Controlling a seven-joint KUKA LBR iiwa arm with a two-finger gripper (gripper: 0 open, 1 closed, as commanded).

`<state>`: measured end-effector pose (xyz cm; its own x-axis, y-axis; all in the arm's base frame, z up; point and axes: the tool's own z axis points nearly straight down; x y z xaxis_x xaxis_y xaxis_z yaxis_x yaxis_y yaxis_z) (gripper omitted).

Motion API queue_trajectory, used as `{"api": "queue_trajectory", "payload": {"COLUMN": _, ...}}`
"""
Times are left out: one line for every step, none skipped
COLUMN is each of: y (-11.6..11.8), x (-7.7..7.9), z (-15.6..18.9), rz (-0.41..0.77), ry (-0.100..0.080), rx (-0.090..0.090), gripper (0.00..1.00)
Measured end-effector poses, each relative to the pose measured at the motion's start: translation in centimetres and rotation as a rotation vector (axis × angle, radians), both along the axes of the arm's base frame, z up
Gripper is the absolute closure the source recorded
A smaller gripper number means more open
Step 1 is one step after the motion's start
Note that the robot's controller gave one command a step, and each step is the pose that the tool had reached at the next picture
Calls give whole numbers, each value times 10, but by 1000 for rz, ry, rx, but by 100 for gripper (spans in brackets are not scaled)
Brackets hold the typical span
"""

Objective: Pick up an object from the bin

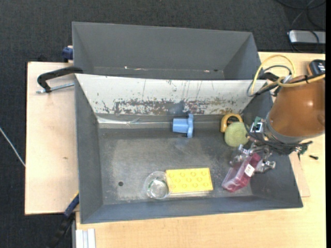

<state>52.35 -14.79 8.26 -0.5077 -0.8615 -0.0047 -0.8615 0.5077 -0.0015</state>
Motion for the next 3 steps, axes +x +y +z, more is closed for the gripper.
{"api": "queue_trajectory", "payload": {"y": 27, "x": 17, "z": -3, "rz": 168, "ry": -5, "rx": -18, "gripper": 100}}
{"api": "queue_trajectory", "payload": {"y": 27, "x": 17, "z": -3, "rz": 167, "ry": -5, "rx": -18, "gripper": 100}}
{"api": "queue_trajectory", "payload": {"y": 29, "x": 12, "z": 124, "rz": 188, "ry": -2, "rx": -2, "gripper": 100}}
